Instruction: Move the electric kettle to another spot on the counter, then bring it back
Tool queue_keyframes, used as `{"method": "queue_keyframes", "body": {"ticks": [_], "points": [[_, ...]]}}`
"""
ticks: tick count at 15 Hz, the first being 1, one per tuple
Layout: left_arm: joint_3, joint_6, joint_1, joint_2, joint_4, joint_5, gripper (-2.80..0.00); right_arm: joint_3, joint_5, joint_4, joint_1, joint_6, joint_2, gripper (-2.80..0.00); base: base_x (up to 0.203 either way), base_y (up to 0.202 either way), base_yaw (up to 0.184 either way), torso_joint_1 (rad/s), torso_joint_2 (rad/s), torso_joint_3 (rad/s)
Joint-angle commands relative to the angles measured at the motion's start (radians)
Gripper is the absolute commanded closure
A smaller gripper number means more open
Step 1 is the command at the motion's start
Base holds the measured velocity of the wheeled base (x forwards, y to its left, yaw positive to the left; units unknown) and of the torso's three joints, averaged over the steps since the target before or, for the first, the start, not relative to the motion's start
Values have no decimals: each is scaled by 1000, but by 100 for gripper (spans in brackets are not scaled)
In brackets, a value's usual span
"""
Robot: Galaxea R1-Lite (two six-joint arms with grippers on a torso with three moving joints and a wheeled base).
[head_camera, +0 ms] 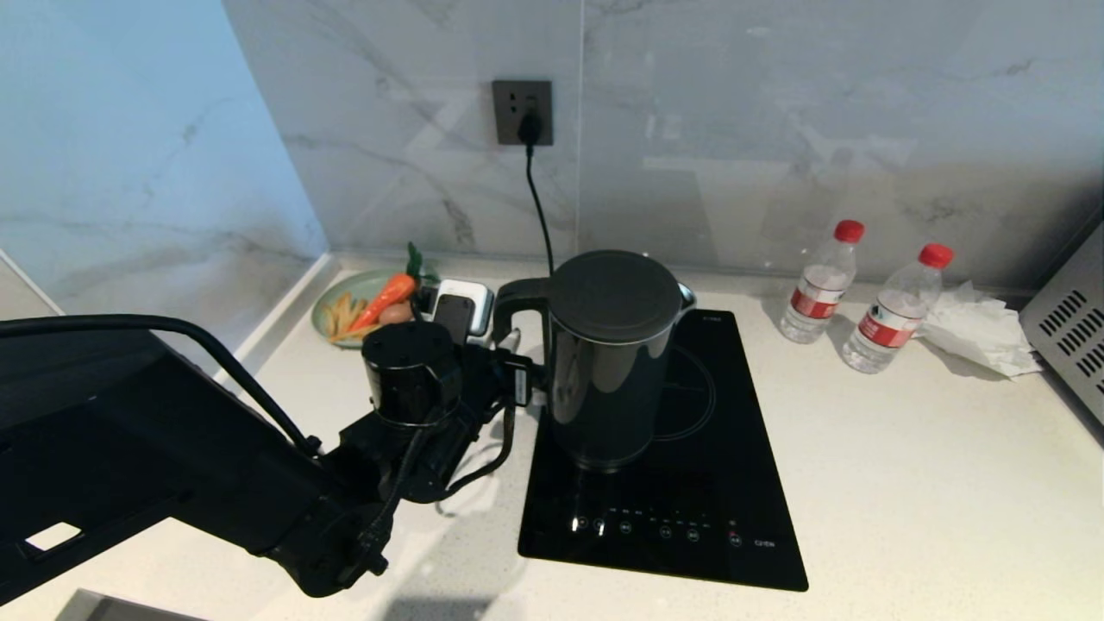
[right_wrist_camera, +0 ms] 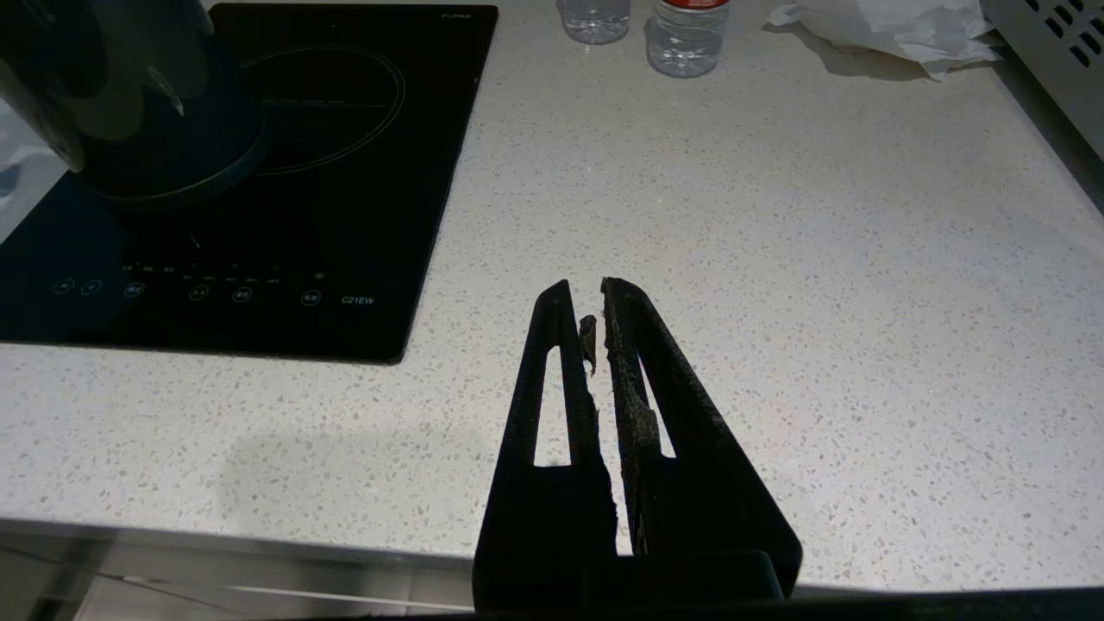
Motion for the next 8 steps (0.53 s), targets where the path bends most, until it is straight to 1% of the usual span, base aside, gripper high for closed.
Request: {"method": "queue_keyframes", "body": {"ticks": [1,3,8], "points": [[0,2,2,2,-6,9,0,0,0,0,0,0,0,0,0,0,0,0,0,0],[-6,8,4,15,-6,75,0,1,0,0,0,0,0,0,0,0,0,0,0,0],[10,12,7,10,-6,163,0,0,0,0,0,0,0,0,0,0,0,0,0,0]]}}
